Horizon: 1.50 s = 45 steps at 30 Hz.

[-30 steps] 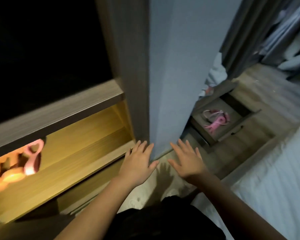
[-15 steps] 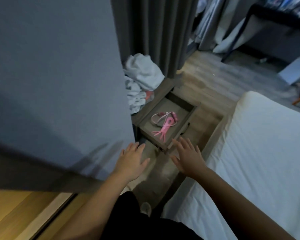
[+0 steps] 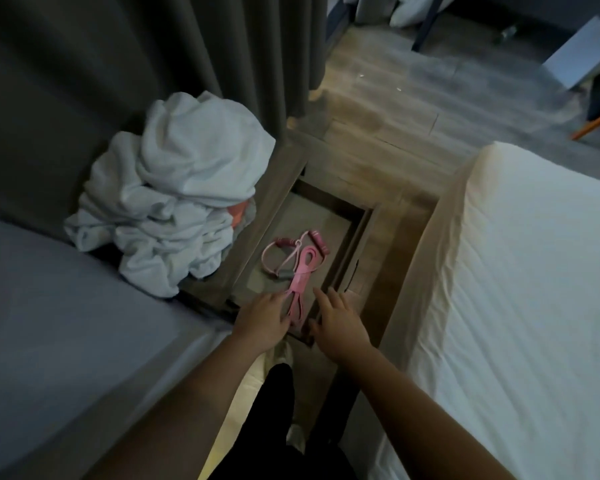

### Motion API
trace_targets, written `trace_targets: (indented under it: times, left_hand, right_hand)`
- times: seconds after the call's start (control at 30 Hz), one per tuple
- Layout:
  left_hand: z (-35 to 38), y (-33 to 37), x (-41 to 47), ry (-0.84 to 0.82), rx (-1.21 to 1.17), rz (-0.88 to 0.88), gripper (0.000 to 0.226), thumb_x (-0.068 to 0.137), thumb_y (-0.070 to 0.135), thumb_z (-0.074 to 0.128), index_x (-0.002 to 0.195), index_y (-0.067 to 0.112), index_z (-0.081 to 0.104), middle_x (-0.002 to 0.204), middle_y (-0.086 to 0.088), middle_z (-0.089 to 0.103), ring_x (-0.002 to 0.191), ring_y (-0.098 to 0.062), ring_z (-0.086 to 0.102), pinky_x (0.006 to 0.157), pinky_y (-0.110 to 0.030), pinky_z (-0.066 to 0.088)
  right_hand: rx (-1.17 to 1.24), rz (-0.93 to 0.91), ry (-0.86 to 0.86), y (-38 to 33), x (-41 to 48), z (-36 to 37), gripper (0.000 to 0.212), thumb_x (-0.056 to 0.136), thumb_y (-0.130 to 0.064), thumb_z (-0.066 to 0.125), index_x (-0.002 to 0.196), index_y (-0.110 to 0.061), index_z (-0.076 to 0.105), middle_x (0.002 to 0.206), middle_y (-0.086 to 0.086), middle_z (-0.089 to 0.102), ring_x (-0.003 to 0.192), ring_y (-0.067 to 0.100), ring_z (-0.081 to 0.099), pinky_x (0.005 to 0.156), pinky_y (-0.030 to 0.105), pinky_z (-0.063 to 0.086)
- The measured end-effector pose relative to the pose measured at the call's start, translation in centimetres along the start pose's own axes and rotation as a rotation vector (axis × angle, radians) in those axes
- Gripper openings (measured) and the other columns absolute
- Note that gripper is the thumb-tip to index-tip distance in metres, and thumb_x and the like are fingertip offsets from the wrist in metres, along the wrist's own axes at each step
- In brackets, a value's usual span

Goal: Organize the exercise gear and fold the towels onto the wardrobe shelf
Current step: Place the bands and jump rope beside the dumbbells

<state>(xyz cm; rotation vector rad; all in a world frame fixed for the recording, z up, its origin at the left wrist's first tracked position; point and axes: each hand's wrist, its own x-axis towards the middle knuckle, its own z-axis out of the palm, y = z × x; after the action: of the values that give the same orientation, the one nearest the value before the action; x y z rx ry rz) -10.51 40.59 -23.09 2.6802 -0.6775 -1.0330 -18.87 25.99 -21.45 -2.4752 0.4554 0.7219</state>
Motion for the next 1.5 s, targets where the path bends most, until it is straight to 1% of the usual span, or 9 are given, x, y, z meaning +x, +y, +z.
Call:
trace_targets:
  times: [0.33, 0.47, 0.57, 0.67, 0.8, 1.1, 1.23, 1.43, 1.5]
  left_hand:
    - [6.7, -2.7, 16.5, -0.181, 0.141, 0.111, 0.036, 0.093, 0.017, 0.051, 0.127, 0.009, 0.052, 0.131, -0.010, 0.055, 0.118, -0.027, 0.055, 0.093, -0.038, 0.047]
    - [10.0, -4.3, 21.2, -0.186, 0.306, 0.163, 0.053, 0.094, 0.010, 0.047, 0.144, 0.003, 0.033, 0.151, -0.015, 0.032, 0.140, -0.025, 0.031, 0.112, -0.035, 0.031]
    - [11.4, -6.1, 23.3, -0.098, 0.387, 0.134, 0.048, 0.096, 0.016, 0.025, 0.141, 0.001, 0.035, 0.146, -0.018, 0.036, 0.138, -0.028, 0.031, 0.115, -0.036, 0.023]
    - [11.9, -7.4, 24.1, 0.056, 0.274, 0.095, 0.061, 0.090, 0.027, 0.009, 0.125, 0.002, 0.052, 0.131, -0.019, 0.052, 0.124, -0.031, 0.048, 0.101, -0.034, 0.037]
    - [12.1, -8.6, 25.6, 0.142, 0.233, 0.039, 0.017, 0.092, 0.019, 0.060, 0.100, 0.005, 0.066, 0.104, -0.016, 0.063, 0.097, -0.035, 0.061, 0.079, -0.041, 0.047]
    - [12.5, -10.5, 26.3, 0.010, -0.149, -0.194, 0.025, 0.094, 0.024, 0.057, 0.112, 0.007, 0.057, 0.116, -0.017, 0.058, 0.108, -0.035, 0.055, 0.089, -0.044, 0.047]
    - [12.9, -10.7, 26.2, 0.022, -0.256, -0.194, 0.025, 0.096, 0.025, 0.054, 0.116, 0.009, 0.057, 0.116, -0.015, 0.060, 0.105, -0.034, 0.056, 0.085, -0.039, 0.046]
    - [12.8, -10.8, 25.0, 0.053, -0.432, -0.220, 0.026, 0.096, 0.023, 0.056, 0.114, 0.005, 0.059, 0.110, -0.017, 0.063, 0.100, -0.032, 0.058, 0.084, -0.038, 0.047]
    - [12.7, -10.5, 24.5, 0.055, -0.494, -0.232, 0.025, 0.096, 0.025, 0.058, 0.111, 0.005, 0.061, 0.105, -0.015, 0.065, 0.097, -0.031, 0.060, 0.083, -0.040, 0.049]
  right_hand:
    - [0.222, 0.086, -0.101, 4.1, 16.1, 7.5, 0.050, 0.104, -0.031, 0.031, 0.148, -0.010, 0.027, 0.148, 0.015, 0.036, 0.137, 0.033, 0.031, 0.115, 0.041, 0.026]
    - [0.187, 0.089, -0.177, 6.2, 20.4, 10.6, 0.046, 0.100, -0.022, 0.043, 0.142, -0.006, 0.034, 0.140, 0.016, 0.040, 0.127, 0.030, 0.040, 0.109, 0.041, 0.037]
    - [0.063, 0.039, -0.231, 6.9, 22.4, 11.6, 0.051, 0.096, -0.019, 0.051, 0.141, -0.001, 0.034, 0.138, 0.019, 0.039, 0.122, 0.031, 0.041, 0.106, 0.042, 0.039]
    - [0.068, 0.044, -0.221, 7.2, 23.9, 12.5, 0.044, 0.098, -0.017, 0.047, 0.138, -0.001, 0.037, 0.135, 0.017, 0.043, 0.118, 0.028, 0.045, 0.103, 0.039, 0.042]
    - [0.221, 0.144, -0.128, 7.0, 24.6, 14.0, 0.040, 0.099, -0.012, 0.045, 0.138, -0.006, 0.038, 0.131, 0.012, 0.048, 0.109, 0.022, 0.054, 0.092, 0.033, 0.049]
    - [0.461, 0.448, 0.158, 5.1, 25.8, 15.7, 0.045, 0.088, -0.030, 0.066, 0.122, -0.010, 0.045, 0.117, 0.010, 0.052, 0.101, 0.022, 0.056, 0.089, 0.036, 0.052]
    - [0.607, 0.643, 0.169, 4.3, 27.1, 16.3, 0.056, 0.078, -0.029, 0.075, 0.120, -0.011, 0.043, 0.120, 0.009, 0.049, 0.108, 0.028, 0.055, 0.093, 0.043, 0.050]
    - [0.687, 0.715, 0.107, 4.7, 27.5, 15.6, 0.060, 0.075, -0.025, 0.078, 0.120, -0.008, 0.042, 0.120, 0.010, 0.045, 0.101, 0.026, 0.056, 0.076, 0.028, 0.045]
    - [0.692, 0.728, 0.077, 4.9, 27.2, 15.4, 0.064, 0.076, -0.027, 0.078, 0.123, -0.008, 0.039, 0.125, 0.012, 0.043, 0.105, 0.027, 0.054, 0.084, 0.035, 0.051]
